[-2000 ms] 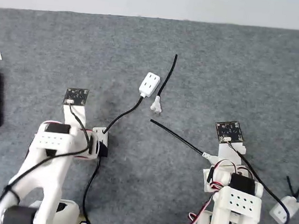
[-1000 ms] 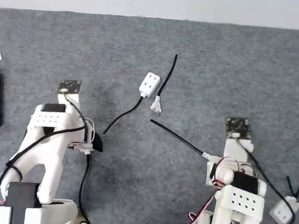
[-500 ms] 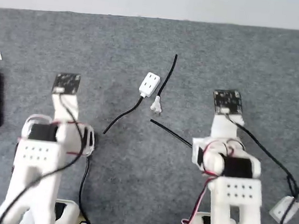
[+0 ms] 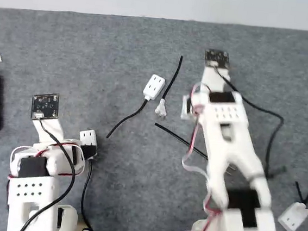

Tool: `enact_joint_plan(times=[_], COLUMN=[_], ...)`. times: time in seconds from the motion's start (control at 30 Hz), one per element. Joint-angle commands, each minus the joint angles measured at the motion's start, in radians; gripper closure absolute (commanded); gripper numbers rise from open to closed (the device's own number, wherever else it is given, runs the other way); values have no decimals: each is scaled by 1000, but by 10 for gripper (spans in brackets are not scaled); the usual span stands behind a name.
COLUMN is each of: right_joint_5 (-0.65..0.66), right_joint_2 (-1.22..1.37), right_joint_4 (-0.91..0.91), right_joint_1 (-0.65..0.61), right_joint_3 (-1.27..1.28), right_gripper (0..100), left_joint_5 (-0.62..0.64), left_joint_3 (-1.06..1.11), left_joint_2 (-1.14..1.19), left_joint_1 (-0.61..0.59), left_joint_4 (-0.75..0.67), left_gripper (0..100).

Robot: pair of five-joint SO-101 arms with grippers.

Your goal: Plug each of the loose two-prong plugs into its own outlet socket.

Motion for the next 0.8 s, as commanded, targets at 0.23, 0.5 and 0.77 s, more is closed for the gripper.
enact_joint_plan(times=[0.23, 0.5, 0.77], right_joint_5=[-12, -11, -11], right_joint_2=[426, 570, 599], right_joint_4=[35, 97, 131], right_joint_1=[-48, -131, -194], right_joint_3=[-559, -720, -713], right_gripper=[957, 955, 955], left_joint_5=[-8, -8, -8], left_joint_3=[33, 36, 38], left_joint_2=[121, 126, 126], left_joint_1=[-43, -43, -43], left_joint_4=[-133, -153, -153], left_gripper=[758, 758, 758])
